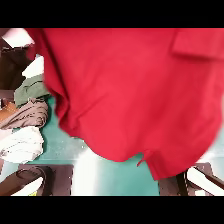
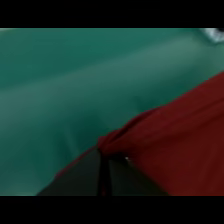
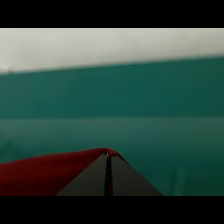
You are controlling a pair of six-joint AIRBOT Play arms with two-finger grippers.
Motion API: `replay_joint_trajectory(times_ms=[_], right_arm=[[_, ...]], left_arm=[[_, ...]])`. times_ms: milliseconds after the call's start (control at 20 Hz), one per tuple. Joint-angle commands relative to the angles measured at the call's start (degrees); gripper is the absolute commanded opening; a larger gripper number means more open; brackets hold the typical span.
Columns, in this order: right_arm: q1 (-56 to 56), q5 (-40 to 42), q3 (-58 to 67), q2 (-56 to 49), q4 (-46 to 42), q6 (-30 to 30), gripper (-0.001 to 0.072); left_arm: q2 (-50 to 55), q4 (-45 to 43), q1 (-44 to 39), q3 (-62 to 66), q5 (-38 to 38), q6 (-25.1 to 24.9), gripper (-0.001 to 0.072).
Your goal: Fold the shirts.
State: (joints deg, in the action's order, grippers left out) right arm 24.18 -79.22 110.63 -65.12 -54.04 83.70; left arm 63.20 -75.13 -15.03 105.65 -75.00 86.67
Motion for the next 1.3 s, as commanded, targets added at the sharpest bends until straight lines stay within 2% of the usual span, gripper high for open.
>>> replay_joint_trajectory(times_ms=[0, 100, 250, 300, 350, 400, 450, 500, 600, 650, 700, 850, 950, 1250], right_arm=[[-10.93, -1.81, -9.05, -8.98, -12.74, 1.79, 0.0015], [-15.58, 5.38, -13.46, -13.64, -15.76, 1.79, 0.0016], [-18.91, 15.78, -14.47, -20.7, -16.2, 2.47, 0.0017], [-19.32, 16.33, -13.14, -22.95, -16.13, 2.45, 0.0018], [-19.3, 15.72, -11.1, -25.22, -16.11, 2.47, 0.0019], [-19.3, 14.43, -8.85, -27.02, -15.98, 2.45, 0.0042], [-19.02, 12.41, -6.36, -28.44, -16.02, 2.43, 0.0235], [-18.53, 10.62, -4.15, -29.33, -16.0, 2.43, 0.0348], [-17.44, 6.86, -0.7, -29.64, -15.98, 2.38, 0.0343], [-16.85, 4.17, 0.52, -29.38, -16.0, 2.27, 0.0314], [-16.13, 1.36, 1.11, -28.76, -16.0, 2.05, 0.0305], [-14.21, -5.2, -1.84, -25.68, -15.98, -0.5, 0.0304], [-13.33, -6.27, -7.3, -22.21, -15.98, -1.36, 0.0305], [-12.9, -0.2, -25.27, -10.99, -15.98, -1.92, 0.0304]], left_arm=[[12.2, -1.16, 0.07, -6.25, -3.74, -1.4, 0.0023], [19.26, -1.25, 0.07, -7.21, 0.07, -3.96, 0.0023], [26.77, -1.4, 0.07, -7.19, 7.3, -4.13, 0.0025], [28.11, -1.44, 0.07, -7.19, 8.7, -4.15, 0.0153], [28.92, -1.95, 0.07, -7.19, 9.42, -3.93, 0.0467], [29.05, -3.21, 0.07, -7.19, 9.55, -3.98, 0.0554], [28.98, -5.33, 0.44, -6.8, 9.16, -4.04, 0.0543], [28.98, -6.23, 1.4, -5.88, 7.96, -4.04, 0.0543], [28.98, -5.79, 5.25, -3.17, 2.8, -3.98, 0.0541], [28.96, -5.35, 7.72, -1.84, -0.94, -3.93, 0.0511], [28.52, -4.26, 10.25, -1.51, -4.35, -3.96, 0.0357], [27.23, 5.33, 17.31, -3.63, -10.99, -4.39, 0.0363], [24.83, 11.74, 20.63, -9.88, -12.7, -7.17, 0.0363], [12.52, 12.81, 23.17, -40.94, -4.37, -12.44, 0.0363]])
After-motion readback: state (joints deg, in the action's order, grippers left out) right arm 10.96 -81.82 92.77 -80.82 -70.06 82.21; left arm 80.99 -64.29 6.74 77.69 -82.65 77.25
